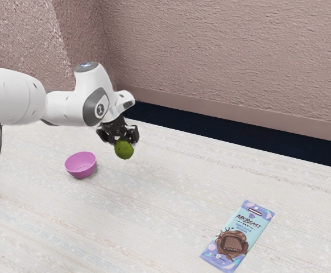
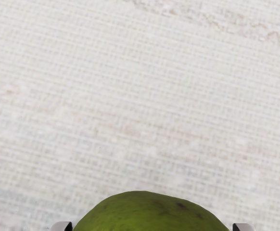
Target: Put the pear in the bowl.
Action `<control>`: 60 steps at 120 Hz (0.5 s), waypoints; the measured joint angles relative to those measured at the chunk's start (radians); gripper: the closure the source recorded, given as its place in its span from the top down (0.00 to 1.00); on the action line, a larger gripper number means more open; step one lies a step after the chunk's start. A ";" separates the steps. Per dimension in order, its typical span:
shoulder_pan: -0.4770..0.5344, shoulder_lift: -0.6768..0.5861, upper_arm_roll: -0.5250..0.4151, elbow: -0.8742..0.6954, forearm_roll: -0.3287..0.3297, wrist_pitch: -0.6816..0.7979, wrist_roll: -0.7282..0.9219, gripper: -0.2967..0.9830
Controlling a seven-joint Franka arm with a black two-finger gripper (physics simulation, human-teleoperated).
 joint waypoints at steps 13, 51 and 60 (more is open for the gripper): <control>0.006 -0.020 0.096 -0.003 0.025 -0.084 0.001 0.41; 0.041 0.027 0.219 0.053 0.047 -0.212 0.024 0.36; 0.054 0.046 0.219 0.079 0.046 -0.224 0.029 0.36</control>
